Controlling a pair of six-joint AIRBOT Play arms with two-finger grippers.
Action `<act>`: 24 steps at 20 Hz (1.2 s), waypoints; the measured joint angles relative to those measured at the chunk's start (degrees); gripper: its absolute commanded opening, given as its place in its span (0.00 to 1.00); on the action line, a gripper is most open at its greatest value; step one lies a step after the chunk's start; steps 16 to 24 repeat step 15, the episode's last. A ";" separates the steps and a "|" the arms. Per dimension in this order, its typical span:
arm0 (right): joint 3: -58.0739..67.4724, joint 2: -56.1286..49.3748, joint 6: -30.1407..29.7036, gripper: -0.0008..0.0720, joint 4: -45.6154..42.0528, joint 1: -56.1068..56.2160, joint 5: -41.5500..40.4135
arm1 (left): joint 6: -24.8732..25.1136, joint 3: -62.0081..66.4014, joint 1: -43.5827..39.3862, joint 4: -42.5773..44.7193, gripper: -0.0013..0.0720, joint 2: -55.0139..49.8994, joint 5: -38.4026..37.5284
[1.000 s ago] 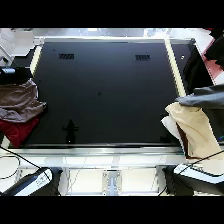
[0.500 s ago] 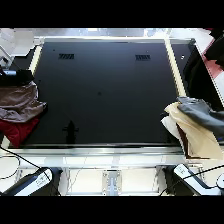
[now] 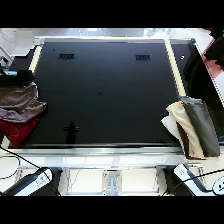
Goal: Fold the shirts.
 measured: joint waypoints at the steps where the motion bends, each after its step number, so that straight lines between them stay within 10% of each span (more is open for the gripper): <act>1: 0.63 -0.04 -1.03 0.62 6.40 2.78 -2.29 | 0.00 -0.02 -0.02 -1.73 0.04 -0.17 0.00; 5: 1.90 -1.05 -6.32 0.62 18.03 20.59 -11.91 | -0.35 -0.02 -0.09 -7.28 0.04 -1.44 -0.15; 11: 2.27 -5.77 -9.25 0.62 8.26 44.65 -19.30 | -2.89 0.00 -0.17 -10.69 0.04 -3.37 -0.59; 24: 2.34 -8.79 -7.10 0.62 3.76 49.62 -16.48 | -3.37 -0.02 -0.17 -11.23 0.04 -4.13 -0.66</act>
